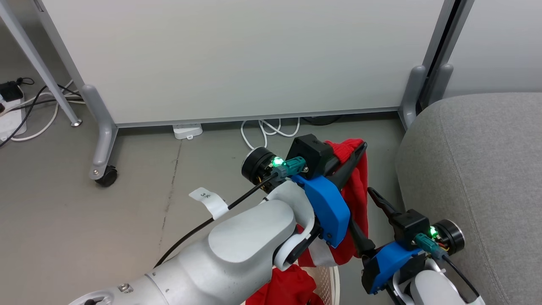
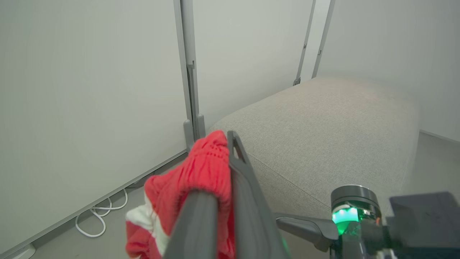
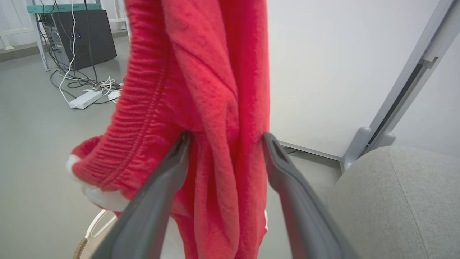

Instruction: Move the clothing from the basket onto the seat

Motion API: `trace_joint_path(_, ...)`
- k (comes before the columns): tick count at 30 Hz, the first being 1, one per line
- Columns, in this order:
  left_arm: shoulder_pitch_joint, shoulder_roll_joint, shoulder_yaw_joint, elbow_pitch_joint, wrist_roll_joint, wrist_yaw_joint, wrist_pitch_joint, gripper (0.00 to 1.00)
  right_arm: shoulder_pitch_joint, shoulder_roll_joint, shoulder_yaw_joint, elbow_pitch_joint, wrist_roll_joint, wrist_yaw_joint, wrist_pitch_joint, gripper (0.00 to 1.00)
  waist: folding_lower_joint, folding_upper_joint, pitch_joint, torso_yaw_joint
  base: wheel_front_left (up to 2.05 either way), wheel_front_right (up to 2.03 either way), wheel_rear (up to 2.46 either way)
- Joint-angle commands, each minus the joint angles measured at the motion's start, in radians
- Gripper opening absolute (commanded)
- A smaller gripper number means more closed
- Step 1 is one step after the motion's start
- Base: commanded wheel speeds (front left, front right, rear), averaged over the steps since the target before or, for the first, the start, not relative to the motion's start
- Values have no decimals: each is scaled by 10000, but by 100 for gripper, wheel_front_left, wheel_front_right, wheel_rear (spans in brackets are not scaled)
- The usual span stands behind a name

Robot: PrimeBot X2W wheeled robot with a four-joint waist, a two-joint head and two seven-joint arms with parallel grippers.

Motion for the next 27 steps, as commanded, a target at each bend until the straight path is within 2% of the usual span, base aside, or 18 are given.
trace_joint_path(1, -74, 6, -30, -24, 71, -52, 39, 0, -247, -29, 23, 218, -50, 5, -74, 100, 0, 0, -6, -11, 0, 0, 0)
trace_joint_path(17, 92, 5, -31, -208, 275, -146, 299, 0, -1361, -29, -90, 2192, 219, 5, -401, 100, 0, 0, 3, 66, 0, 0, 0)
trace_joint_path(27, 92, 5, -32, -290, 321, -220, 359, 0, -1837, -29, 58, 2811, 460, 5, -526, 100, 0, 0, 29, 86, 0, 0, 0)
